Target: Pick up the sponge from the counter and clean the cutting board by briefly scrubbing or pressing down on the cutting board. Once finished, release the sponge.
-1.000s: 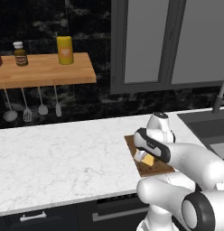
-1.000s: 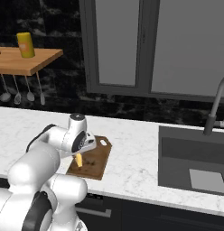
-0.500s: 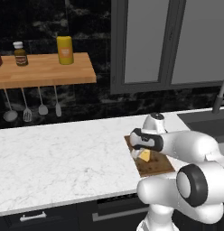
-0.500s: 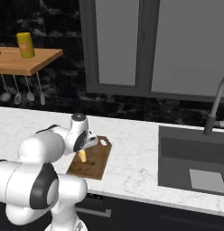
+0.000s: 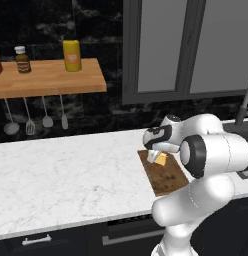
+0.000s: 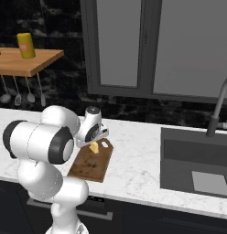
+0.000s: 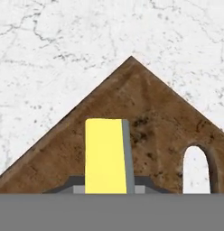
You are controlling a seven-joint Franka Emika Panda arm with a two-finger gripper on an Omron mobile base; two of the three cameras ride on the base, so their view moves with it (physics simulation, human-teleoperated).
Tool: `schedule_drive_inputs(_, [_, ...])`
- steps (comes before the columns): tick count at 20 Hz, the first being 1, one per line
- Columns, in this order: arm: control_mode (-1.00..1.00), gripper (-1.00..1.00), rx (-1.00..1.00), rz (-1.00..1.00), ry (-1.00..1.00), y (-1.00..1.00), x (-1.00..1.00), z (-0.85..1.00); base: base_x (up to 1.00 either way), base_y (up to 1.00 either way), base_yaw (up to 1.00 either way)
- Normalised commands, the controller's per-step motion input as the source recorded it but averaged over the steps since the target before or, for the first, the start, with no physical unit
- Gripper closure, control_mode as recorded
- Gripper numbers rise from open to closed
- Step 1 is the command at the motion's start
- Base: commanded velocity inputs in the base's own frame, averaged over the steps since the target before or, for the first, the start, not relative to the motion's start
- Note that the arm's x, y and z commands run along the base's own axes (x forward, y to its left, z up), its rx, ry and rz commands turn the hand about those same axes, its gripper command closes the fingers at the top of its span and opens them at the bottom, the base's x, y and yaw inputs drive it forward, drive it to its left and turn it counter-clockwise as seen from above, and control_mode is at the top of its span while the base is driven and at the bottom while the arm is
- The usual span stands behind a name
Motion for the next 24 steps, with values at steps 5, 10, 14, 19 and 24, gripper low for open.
schedule_drive_inputs(5, [-1.00,1.00,0.00,0.09,0.00,-0.33,0.23,0.00,0.00,0.00,0.00])
schedule_drive_inputs(10, [-1.00,1.00,0.00,0.09,0.05,0.00,-0.16,-0.07,0.00,0.00,0.00])
schedule_drive_inputs(14, [-1.00,1.00,0.00,0.09,0.10,0.02,-0.76,-0.17,0.00,0.00,0.00])
schedule_drive_inputs(19, [-1.00,1.00,0.00,0.10,0.11,0.00,-0.92,-0.16,0.00,0.00,0.00])
schedule_drive_inputs(24, [-1.00,1.00,0.00,0.10,0.10,0.00,-0.75,-0.14,0.00,0.00,0.00])
